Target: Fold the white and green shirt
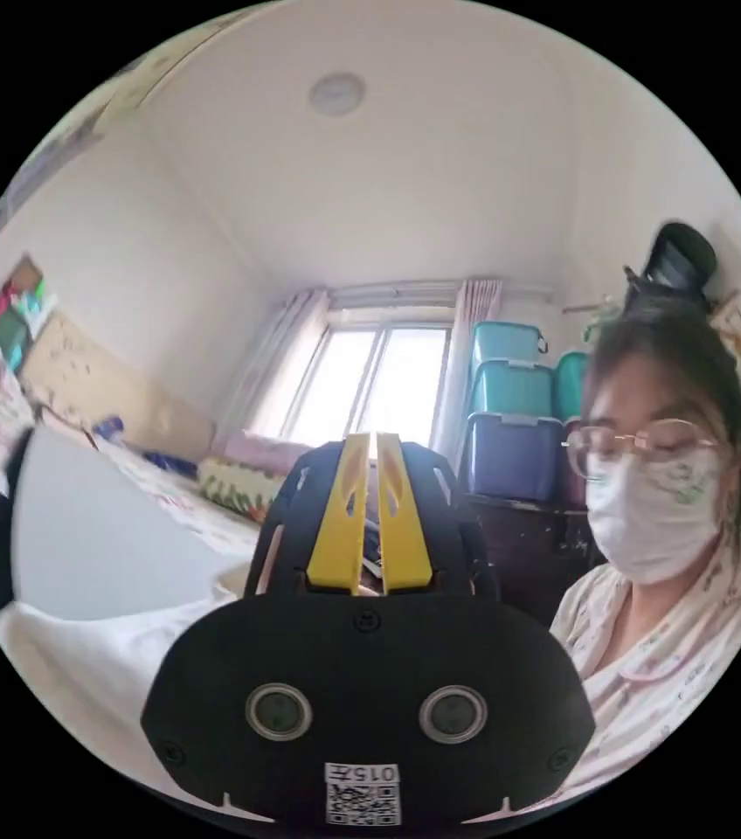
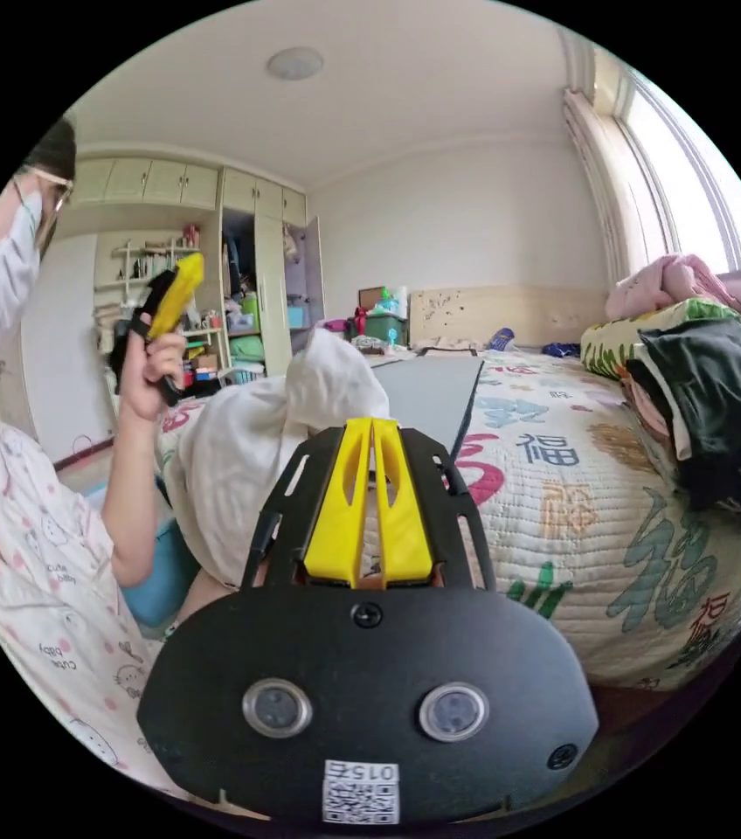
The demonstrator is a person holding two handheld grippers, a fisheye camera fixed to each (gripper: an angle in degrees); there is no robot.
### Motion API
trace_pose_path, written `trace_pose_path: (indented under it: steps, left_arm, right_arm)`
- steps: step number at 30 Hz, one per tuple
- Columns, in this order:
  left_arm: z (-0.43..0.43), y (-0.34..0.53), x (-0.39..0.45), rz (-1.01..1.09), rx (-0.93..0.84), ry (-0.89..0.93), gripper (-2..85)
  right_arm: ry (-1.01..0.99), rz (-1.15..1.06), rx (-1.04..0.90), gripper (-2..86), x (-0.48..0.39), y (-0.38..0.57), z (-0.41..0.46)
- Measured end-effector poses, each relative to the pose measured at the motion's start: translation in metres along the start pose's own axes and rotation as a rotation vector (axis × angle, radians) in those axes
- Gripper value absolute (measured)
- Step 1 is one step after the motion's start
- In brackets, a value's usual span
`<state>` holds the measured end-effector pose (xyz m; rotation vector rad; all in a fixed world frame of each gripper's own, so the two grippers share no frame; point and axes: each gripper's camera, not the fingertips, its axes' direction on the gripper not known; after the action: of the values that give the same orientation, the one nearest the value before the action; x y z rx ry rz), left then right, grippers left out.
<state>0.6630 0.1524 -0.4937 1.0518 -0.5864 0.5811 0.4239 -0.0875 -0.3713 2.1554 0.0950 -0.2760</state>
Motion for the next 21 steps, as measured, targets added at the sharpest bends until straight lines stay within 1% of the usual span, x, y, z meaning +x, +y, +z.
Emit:
trace_pose_path:
  steps: [1, 2, 4, 5, 6, 7, 10, 11, 13, 14, 16, 17, 18, 19, 21]
  left_arm:
    - [-0.038, -0.002, 0.012, 0.056, 0.018, -0.141, 1.0]
    - [-0.056, 0.0, 0.015, 0.067, 0.025, -0.234, 1.1]
    - [-0.116, 0.017, 0.012, 0.031, 0.031, -0.615, 3.6]
    - [-0.129, 0.023, 0.008, 0.012, 0.024, -0.691, 4.6]
    - [-0.151, 0.036, -0.006, -0.057, 0.002, -0.809, 6.1]
    - [-0.17, 0.049, -0.024, -0.143, -0.016, -0.87, 7.2]
    - [-0.191, 0.074, -0.059, -0.275, 0.0, -0.89, 9.3]
    - [-0.189, 0.077, -0.063, -0.277, -0.002, -0.904, 9.7]
    - [-0.171, 0.083, -0.082, -0.24, -0.06, -0.99, 11.2]
    - [-0.167, 0.084, -0.089, -0.237, -0.075, -1.006, 11.6]
    - [-0.155, 0.09, -0.123, -0.277, -0.117, -0.999, 12.5]
    - [-0.154, 0.092, -0.131, -0.29, -0.123, -0.988, 12.5]
    - [-0.151, 0.096, -0.147, -0.311, -0.13, -0.967, 12.5]
    - [-0.148, 0.101, -0.16, -0.322, -0.134, -0.965, 12.3]
    - [-0.141, 0.107, -0.178, -0.33, -0.152, -0.975, 12.0]
  right_arm:
    - [-0.021, -0.039, -0.011, 16.4, -0.011, -0.001, 0.012]
    - [-0.043, -0.06, -0.008, 16.4, -0.017, -0.001, 0.017]
    - [-0.203, -0.116, 0.021, 16.4, -0.037, 0.0, 0.038]
    - [-0.262, -0.123, 0.028, 16.4, -0.041, 0.0, 0.043]
    - [-0.397, -0.137, 0.042, 16.3, -0.048, 0.001, 0.054]
    - [-0.522, -0.151, 0.044, 16.3, -0.055, 0.002, 0.065]
    - [-0.731, -0.175, -0.018, 16.3, -0.069, 0.006, 0.098]
    - [-0.751, -0.172, -0.047, 16.3, -0.069, 0.007, 0.106]
    - [-0.798, -0.114, -0.207, 16.2, -0.058, 0.014, 0.139]
    - [-0.804, -0.082, -0.246, 16.2, -0.052, 0.017, 0.146]
    - [-0.806, 0.089, -0.369, 16.1, -0.017, 0.034, 0.168]
    - [-0.801, 0.137, -0.389, 16.1, -0.007, 0.039, 0.171]
    - [-0.786, 0.237, -0.417, 16.1, 0.014, 0.051, 0.174]
    - [-0.778, 0.337, -0.421, 16.0, 0.034, 0.064, 0.174]
    - [-0.777, 0.449, -0.384, 16.0, 0.056, 0.078, 0.168]
